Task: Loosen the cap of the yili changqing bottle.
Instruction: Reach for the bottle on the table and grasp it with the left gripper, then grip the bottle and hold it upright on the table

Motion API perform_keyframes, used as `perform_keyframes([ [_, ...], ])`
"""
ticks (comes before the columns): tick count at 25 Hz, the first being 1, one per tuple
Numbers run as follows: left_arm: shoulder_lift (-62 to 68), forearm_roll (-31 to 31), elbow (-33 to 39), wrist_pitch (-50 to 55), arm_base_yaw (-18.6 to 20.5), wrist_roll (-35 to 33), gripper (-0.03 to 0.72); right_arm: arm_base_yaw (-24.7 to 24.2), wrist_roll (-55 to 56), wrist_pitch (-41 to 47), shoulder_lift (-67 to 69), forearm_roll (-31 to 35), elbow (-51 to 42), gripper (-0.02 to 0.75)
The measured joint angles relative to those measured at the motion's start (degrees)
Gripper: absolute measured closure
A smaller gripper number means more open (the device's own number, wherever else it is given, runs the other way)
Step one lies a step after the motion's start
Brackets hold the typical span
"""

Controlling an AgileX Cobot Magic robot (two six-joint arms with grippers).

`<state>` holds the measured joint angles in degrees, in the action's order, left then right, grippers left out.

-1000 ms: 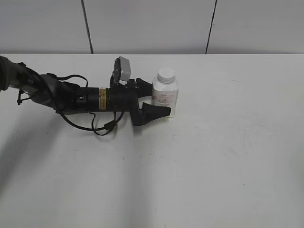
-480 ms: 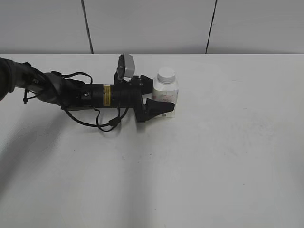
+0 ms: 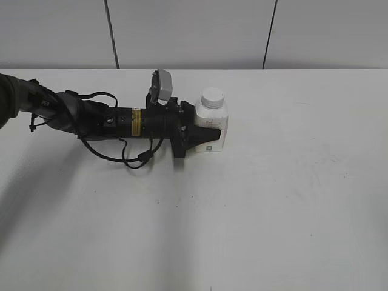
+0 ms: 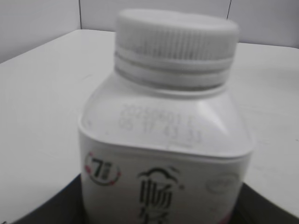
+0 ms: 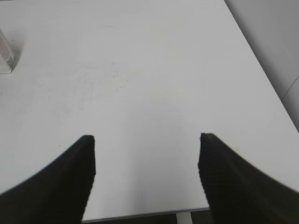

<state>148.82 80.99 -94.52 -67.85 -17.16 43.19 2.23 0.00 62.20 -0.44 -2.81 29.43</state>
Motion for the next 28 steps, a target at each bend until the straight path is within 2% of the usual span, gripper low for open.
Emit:
perform_keyframes([
  [6, -1.3, 3.27, 1.47, -0.71, 0.0, 1.15, 0.309, 0.0, 0.0, 0.0, 0.0, 0.0, 0.0, 0.192],
  [14, -9.43, 5.97, 15.37, 0.13, 0.0, -3.76, 0.312, 0.0, 0.0, 0.0, 0.0, 0.0, 0.0, 0.192],
  [20, -11.92, 1.18, 24.01, -0.23, 0.0, -11.13, 0.312, 0.0, 0.0, 0.0, 0.0, 0.0, 0.0, 0.192],
  [28, -11.93, -0.24, 24.97, -0.58, 0.0, -12.48, 0.312, 0.0, 0.0, 0.0, 0.0, 0.0, 0.0, 0.192],
])
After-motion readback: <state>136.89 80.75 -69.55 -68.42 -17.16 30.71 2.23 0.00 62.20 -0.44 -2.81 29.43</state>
